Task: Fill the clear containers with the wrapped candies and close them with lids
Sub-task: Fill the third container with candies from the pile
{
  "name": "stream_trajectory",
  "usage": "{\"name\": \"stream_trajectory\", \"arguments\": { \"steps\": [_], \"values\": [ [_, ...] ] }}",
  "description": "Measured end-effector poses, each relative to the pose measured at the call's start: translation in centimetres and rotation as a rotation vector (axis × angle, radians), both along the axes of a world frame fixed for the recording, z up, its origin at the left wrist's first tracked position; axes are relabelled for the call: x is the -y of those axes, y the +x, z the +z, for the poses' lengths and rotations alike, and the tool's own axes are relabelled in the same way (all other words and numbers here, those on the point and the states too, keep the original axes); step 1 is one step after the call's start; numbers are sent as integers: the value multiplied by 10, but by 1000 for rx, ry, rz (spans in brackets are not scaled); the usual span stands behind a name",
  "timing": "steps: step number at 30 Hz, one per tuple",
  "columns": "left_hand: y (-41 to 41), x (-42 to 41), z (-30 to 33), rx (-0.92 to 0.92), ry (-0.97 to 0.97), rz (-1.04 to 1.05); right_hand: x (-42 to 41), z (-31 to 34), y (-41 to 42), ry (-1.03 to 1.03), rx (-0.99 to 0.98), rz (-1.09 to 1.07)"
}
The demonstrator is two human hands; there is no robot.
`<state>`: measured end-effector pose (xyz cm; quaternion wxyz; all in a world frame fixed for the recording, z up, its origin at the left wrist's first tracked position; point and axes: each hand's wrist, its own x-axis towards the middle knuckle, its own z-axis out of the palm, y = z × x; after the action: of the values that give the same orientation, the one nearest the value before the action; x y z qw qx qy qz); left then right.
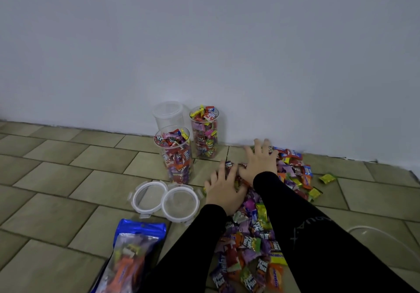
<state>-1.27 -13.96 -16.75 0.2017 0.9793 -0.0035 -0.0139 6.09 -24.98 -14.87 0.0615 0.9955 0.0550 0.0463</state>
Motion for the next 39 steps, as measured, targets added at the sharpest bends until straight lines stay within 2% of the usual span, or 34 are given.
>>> {"name": "stream_trajectory", "arguments": {
  "steps": [4, 7, 11, 15, 20, 25, 31, 36, 39],
  "values": [
    [13, 0, -5, -33, 35, -23, 2, -4, 13, 18, -79, -64],
    [18, 3, -7, 21, 40, 5, 5, -12, 17, 99, -150, -107],
    [18, 8, -6, 94, 13, 31, 4, -13, 15, 55, -76, -99],
    [17, 11, -2, 27, -21, -10, 1, -11, 11, 105, -61, -92],
    [20, 12, 1, -35, -161, -37, -3, -6, 5, 82, -100, -134],
    [19, 13, 10, -109, -298, 51, -8, 3, -2, 109, -101, -90],
    [7, 14, 23, -50, -449, 113, -9, 25, -8, 157, -102, -89],
    [-2, 18, 30, -13, -666, 205, -4, 47, -24, 272, -119, -91],
    [-18, 21, 50, 12, -696, 220, 0, 62, -35, 319, -113, -64]
  ]
}}
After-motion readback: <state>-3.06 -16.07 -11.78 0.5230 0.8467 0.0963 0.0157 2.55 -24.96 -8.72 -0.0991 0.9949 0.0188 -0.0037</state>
